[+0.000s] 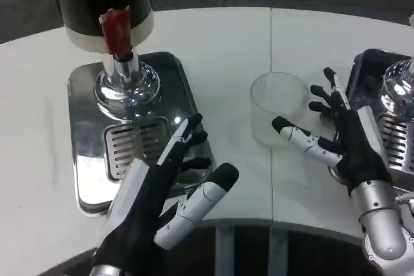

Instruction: Grasp the cup under the faucet to collect the drink, then remove the cup.

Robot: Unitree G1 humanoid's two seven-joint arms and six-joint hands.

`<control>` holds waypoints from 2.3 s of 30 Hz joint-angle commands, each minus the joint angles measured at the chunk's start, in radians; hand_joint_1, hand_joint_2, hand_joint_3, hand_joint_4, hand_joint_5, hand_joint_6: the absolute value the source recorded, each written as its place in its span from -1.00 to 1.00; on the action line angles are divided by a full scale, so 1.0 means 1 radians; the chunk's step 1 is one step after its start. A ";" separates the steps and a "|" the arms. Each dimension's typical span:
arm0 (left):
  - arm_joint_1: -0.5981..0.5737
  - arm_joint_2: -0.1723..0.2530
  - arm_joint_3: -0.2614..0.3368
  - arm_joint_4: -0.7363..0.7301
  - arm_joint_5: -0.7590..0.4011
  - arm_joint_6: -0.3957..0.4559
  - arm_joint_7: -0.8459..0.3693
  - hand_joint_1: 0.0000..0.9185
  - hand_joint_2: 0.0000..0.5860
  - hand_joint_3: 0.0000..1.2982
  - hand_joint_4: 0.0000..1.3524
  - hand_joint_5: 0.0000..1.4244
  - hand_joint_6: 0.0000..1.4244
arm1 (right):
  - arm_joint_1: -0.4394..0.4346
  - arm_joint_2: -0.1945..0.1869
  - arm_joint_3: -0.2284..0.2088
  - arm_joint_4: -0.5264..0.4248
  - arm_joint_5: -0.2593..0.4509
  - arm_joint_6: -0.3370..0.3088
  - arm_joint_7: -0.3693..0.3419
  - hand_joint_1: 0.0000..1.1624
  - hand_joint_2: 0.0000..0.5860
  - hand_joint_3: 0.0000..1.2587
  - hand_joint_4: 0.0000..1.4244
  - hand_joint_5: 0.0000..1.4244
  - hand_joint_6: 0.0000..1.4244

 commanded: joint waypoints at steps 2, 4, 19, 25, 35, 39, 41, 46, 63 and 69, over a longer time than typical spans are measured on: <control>0.012 0.005 0.002 -0.022 0.007 0.019 -0.011 -1.00 -0.95 -0.87 -0.80 -0.61 -0.54 | -0.035 0.015 0.009 0.057 0.001 -0.017 -0.003 -0.03 -0.46 -1.00 -0.82 -0.71 -0.76; 0.014 0.005 0.005 -0.026 0.008 0.022 -0.011 -1.00 -0.95 -0.87 -0.80 -0.61 -0.53 | -0.044 0.014 0.010 0.073 0.001 -0.016 -0.004 -0.03 -0.45 -1.00 -0.82 -0.71 -0.76; 0.014 0.004 0.013 -0.030 0.012 0.034 -0.006 -1.00 -0.95 -0.86 -0.79 -0.61 -0.53 | -0.095 0.025 0.030 0.132 -0.005 -0.017 0.004 -0.03 -0.45 -1.00 -0.81 -0.72 -0.77; 0.022 0.004 0.017 -0.035 0.013 0.035 -0.005 -1.00 -0.95 -0.85 -0.79 -0.61 -0.53 | -0.108 0.029 0.035 0.149 -0.003 -0.012 -0.001 -0.03 -0.45 -1.00 -0.81 -0.72 -0.77; 0.024 0.004 0.026 -0.036 0.011 0.035 -0.006 -1.00 -0.95 -0.84 -0.79 -0.61 -0.53 | -0.116 0.032 0.039 0.162 -0.011 -0.007 -0.028 0.01 -0.42 -0.95 -0.64 -0.55 -0.67; 0.022 0.004 0.028 -0.034 0.010 0.035 -0.006 -1.00 -0.95 -0.84 -0.78 -0.61 -0.53 | -0.114 0.033 0.045 0.163 -0.022 -0.002 -0.058 0.03 -0.41 -0.91 -0.59 -0.48 -0.61; 0.022 0.003 0.030 -0.033 0.009 0.035 -0.006 -1.00 -0.95 -0.84 -0.78 -0.61 -0.53 | -0.111 0.035 0.044 0.165 -0.025 -0.004 -0.075 0.08 -0.39 -0.75 -0.42 -0.29 -0.43; 0.022 0.003 0.035 -0.031 0.006 0.034 -0.008 -1.00 -0.95 -0.84 -0.78 -0.61 -0.53 | -0.101 0.040 0.046 0.162 -0.044 -0.006 -0.139 0.23 -0.36 -0.40 -0.14 0.02 -0.12; 0.017 -0.008 0.032 -0.007 -0.008 0.016 -0.005 -1.00 -0.93 -0.84 -0.78 -0.61 -0.53 | -0.026 -0.020 0.109 0.024 -0.160 -0.040 -0.279 0.49 -0.59 0.33 0.31 0.70 0.86; 0.019 -0.012 0.030 0.006 -0.019 0.000 0.001 -1.00 -0.93 -0.84 -0.77 -0.61 -0.53 | -0.011 -0.058 0.130 -0.028 -0.190 -0.035 -0.253 0.49 -0.60 0.33 0.33 0.71 0.88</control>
